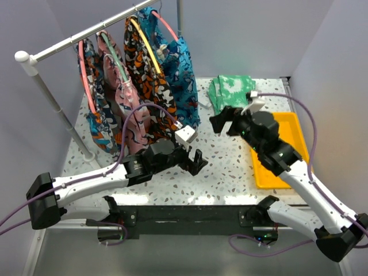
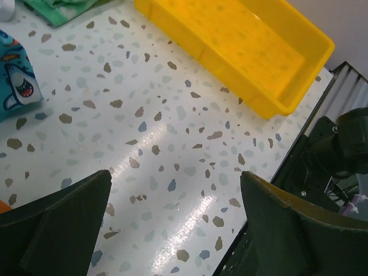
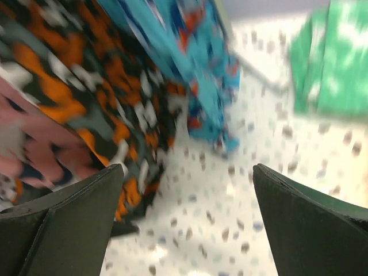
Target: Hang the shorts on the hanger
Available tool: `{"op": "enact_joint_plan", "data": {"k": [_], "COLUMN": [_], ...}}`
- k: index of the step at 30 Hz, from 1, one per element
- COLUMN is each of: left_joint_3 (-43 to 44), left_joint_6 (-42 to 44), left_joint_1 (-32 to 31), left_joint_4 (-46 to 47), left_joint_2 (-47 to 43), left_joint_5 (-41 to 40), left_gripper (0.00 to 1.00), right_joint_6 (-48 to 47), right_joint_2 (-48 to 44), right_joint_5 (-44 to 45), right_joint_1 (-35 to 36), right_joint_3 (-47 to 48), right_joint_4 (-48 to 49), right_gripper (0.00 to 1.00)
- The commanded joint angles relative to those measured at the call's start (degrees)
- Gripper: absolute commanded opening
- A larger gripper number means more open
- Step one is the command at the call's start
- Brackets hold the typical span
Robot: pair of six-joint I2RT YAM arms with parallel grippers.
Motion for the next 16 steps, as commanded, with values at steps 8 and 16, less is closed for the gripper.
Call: {"op": "enact_joint_plan", "data": {"k": [8,16], "left_joint_3": [-9.11,-15.71], "left_joint_6": [-6.27,-8.38], "left_joint_1": [-0.32,-0.32], "left_joint_4": [10.09,18.25], "left_joint_2": [2.76,0.13], "left_joint_5": [-5.93,-8.21], "left_gripper": [1.00,1.00], "right_joint_6": [12.35,11.29], "right_joint_2": [-8.79,-10.56], "right_joint_5": [-2.27,-1.65], "right_joint_1": [0.15,0.15], "right_joint_3": [-21.81,-22.35], "right_joint_4": [0.50,-3.19], "right_gripper": [0.99,0.99]}}
